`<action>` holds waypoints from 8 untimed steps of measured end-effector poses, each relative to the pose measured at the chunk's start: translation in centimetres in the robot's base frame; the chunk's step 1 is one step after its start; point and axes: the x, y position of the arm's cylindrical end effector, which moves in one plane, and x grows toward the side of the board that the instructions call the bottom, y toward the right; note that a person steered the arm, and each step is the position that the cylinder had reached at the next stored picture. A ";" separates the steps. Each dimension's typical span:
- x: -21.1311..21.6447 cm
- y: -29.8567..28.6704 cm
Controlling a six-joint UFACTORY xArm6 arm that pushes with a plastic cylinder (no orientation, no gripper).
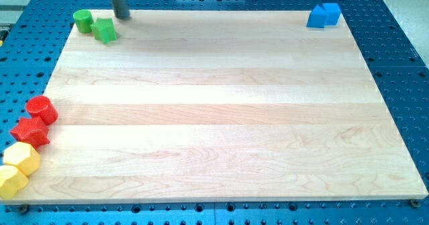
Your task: Push the green star close to the red circle
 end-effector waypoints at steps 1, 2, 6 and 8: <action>3.2 -1.0; 6.9 -1.0; 16.0 -1.9; 17.2 0.6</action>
